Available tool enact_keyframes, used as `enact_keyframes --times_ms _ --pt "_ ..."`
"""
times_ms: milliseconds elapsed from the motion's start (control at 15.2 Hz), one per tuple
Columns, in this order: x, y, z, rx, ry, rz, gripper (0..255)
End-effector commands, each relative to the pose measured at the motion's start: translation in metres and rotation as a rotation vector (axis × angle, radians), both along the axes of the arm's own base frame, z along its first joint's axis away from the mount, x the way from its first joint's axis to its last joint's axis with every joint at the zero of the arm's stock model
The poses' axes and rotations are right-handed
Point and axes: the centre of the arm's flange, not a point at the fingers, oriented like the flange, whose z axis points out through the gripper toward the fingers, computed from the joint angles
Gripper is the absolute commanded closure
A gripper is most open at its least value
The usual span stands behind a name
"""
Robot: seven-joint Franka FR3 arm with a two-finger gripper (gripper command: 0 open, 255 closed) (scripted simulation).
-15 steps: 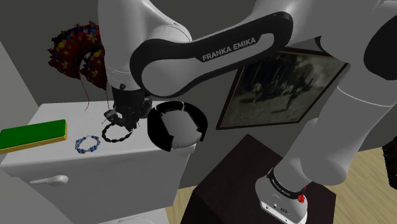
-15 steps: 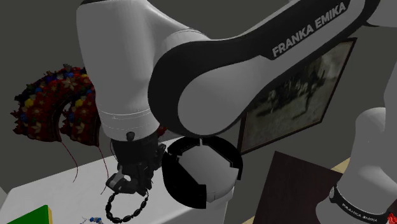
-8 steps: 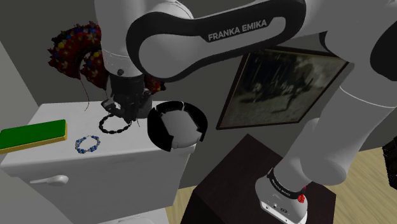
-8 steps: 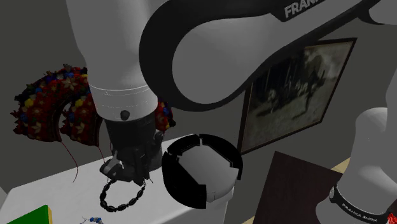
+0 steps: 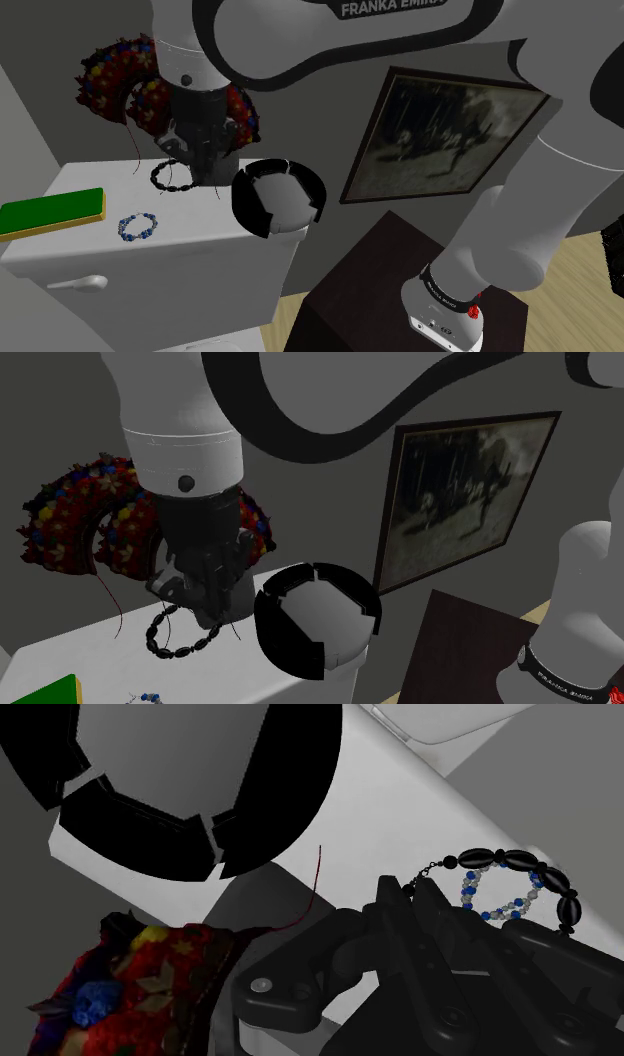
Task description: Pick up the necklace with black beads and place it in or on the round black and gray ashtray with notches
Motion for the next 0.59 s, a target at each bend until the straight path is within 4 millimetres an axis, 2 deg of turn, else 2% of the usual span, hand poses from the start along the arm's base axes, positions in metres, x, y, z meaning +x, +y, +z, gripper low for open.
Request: enact_keyframes --times_ms 0,528 --pt "-0.005 -0.012 0.003 0.0 0.001 0.0 255" --pt "-0.04 -0.111 0.01 0.0 0.001 0.0 255"
